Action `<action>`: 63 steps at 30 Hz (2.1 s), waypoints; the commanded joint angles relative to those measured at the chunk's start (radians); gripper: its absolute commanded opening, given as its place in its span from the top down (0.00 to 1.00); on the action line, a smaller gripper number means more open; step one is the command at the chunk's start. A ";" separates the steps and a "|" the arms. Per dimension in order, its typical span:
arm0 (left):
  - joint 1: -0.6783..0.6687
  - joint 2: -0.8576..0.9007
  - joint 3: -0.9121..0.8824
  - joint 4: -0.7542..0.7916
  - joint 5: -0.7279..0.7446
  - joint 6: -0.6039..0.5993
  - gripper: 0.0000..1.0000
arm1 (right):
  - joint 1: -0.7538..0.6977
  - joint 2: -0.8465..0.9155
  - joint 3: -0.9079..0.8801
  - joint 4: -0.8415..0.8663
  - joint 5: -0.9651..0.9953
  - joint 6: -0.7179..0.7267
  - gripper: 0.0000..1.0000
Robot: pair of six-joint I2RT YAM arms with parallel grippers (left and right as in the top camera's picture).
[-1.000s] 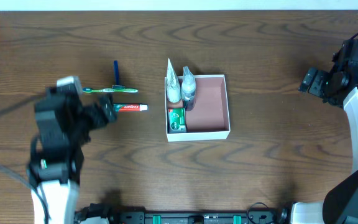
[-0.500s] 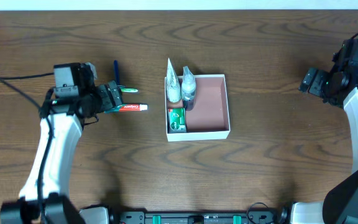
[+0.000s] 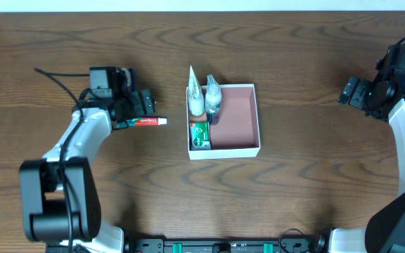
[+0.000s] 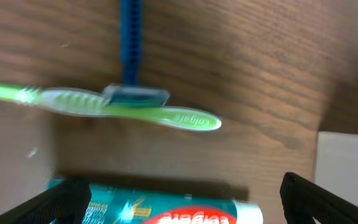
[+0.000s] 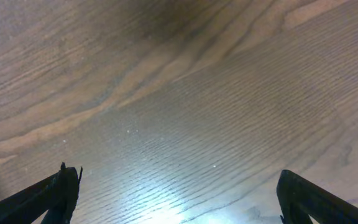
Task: Pack container
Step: 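Grasp the Colgate tube by its cap end and lift it upright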
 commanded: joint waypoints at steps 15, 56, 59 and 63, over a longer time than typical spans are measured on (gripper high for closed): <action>-0.027 0.045 0.011 -0.072 0.001 0.567 0.00 | -0.005 0.008 -0.002 0.000 0.003 0.011 0.01; -0.125 0.105 0.003 -0.214 0.005 0.448 0.73 | -0.005 0.008 -0.002 0.000 0.003 0.011 0.01; -0.125 0.105 0.003 -0.217 0.004 0.381 0.74 | -0.005 0.008 -0.002 0.000 0.003 0.011 0.01; -0.125 0.105 0.004 -0.217 0.001 0.319 0.79 | -0.005 0.008 -0.002 0.000 0.003 0.011 0.01</action>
